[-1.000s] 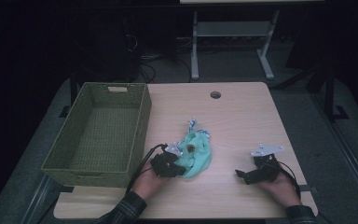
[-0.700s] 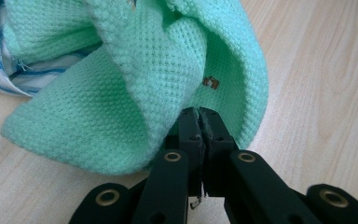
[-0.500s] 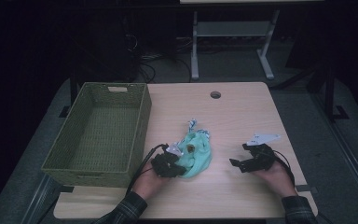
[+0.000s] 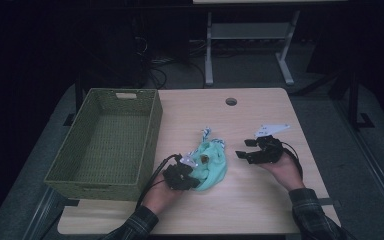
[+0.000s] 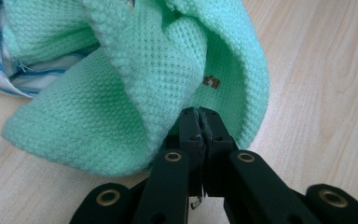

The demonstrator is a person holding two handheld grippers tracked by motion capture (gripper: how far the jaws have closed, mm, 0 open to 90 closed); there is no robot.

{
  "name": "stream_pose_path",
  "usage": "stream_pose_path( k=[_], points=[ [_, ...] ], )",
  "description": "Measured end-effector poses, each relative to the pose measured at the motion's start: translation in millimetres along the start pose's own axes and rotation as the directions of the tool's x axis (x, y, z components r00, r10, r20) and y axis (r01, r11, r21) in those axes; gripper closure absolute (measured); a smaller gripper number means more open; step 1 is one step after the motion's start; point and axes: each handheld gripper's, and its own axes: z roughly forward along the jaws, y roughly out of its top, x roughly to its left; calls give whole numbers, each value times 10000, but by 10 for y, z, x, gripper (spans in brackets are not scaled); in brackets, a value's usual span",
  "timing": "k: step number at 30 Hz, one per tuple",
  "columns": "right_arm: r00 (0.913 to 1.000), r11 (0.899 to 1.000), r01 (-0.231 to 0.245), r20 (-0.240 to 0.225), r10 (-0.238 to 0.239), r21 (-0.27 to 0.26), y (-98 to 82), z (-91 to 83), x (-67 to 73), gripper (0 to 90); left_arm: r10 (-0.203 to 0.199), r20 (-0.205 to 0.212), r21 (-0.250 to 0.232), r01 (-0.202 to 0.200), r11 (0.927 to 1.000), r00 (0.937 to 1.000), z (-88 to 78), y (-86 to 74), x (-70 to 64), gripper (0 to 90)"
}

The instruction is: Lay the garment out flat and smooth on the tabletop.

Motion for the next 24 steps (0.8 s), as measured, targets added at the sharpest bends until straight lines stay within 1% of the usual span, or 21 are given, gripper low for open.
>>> stream_pose_path(
  k=[1, 2, 4, 7, 8, 9, 10, 11, 13, 15, 18, 19, 20, 21, 22, 23, 24],
  points=[
    [10000, 10000, 11, -94, -11, -10, 41, 37, -15, 425, -101, 16, -45, 101, 9999, 9999, 3, 1, -4, 882],
    [9999, 10000, 48, -159, -48, 28, 64, 59, -21, 446, -94, 46, -37, 94, 9999, 9999, 2, 1, 2, 881],
    [9996, 9998, 188, -198, -189, -72, 122, 111, -36, 485, -45, 102, -17, 46, 10000, 9999, -1, -4, 19, 883],
    [9993, 9998, 207, -317, -207, -26, 204, 191, -63, 520, -106, 124, -42, 106, 9999, 9999, 1, -5, 21, 884],
    [9989, 9997, 263, -375, -264, -25, 227, 221, -78, 530, -286, 127, -178, 288, 9994, 9995, 10, -5, 6, 884],
    [9988, 9998, 216, -430, -214, 40, 250, 249, -83, 537, -133, 82, -65, 134, 9999, 9999, 3, -3, 13, 883],
    [9989, 9998, 186, -435, -183, 60, 269, 277, -86, 545, -38, 43, -51, 38, 10000, 10000, 3, -1, 13, 883],
    [9988, 9995, 284, -414, -278, 124, 288, 316, -101, 550, 19, 23, -23, -19, 10000, 10000, 1, 2, 14, 883],
    [9983, 9995, 268, -515, -261, 139, 316, 372, -103, 575, -138, 24, -131, 138, 9998, 9999, 10, 2, 0, 883],
    [9980, 9993, 316, -548, -305, 196, 332, 419, -106, 598, -55, 48, -22, 55, 10000, 10000, 2, 2, 13, 883],
    [9973, 9993, 290, -681, -274, 232, 361, 486, -110, 661, -14, 44, -3, 14, 10000, 10000, 2, 4, 14, 883],
    [9966, 9992, 306, -769, -285, 261, 377, 513, -112, 683, -184, 57, -144, 185, 9997, 9998, 11, 3, 1, 883],
    [9965, 9992, 252, -800, -226, 315, 387, 529, -105, 699, -206, 61, -130, 207, 9997, 9998, 11, 4, -1, 883],
    [9958, 9987, 363, -850, -332, 347, 397, 562, -105, 716, -191, 65, -124, 191, 9997, 9998, 11, 4, -1, 883],
    [9956, 9988, 314, -894, -279, 377, 405, 582, -96, 720, -224, 68, -146, 225, 9996, 9997, 13, 4, -4, 883],
    [9948, 9982, 405, -948, -363, 431, 415, 618, -94, 728, -231, 64, -158, 232, 9996, 9997, 13, 4, -5, 883],
    [9948, 9980, 368, -970, -317, 512, 421, 643, -85, 736, -232, 63, -160, 233, 9996, 9997, 14, 4, -5, 882]
  ],
)
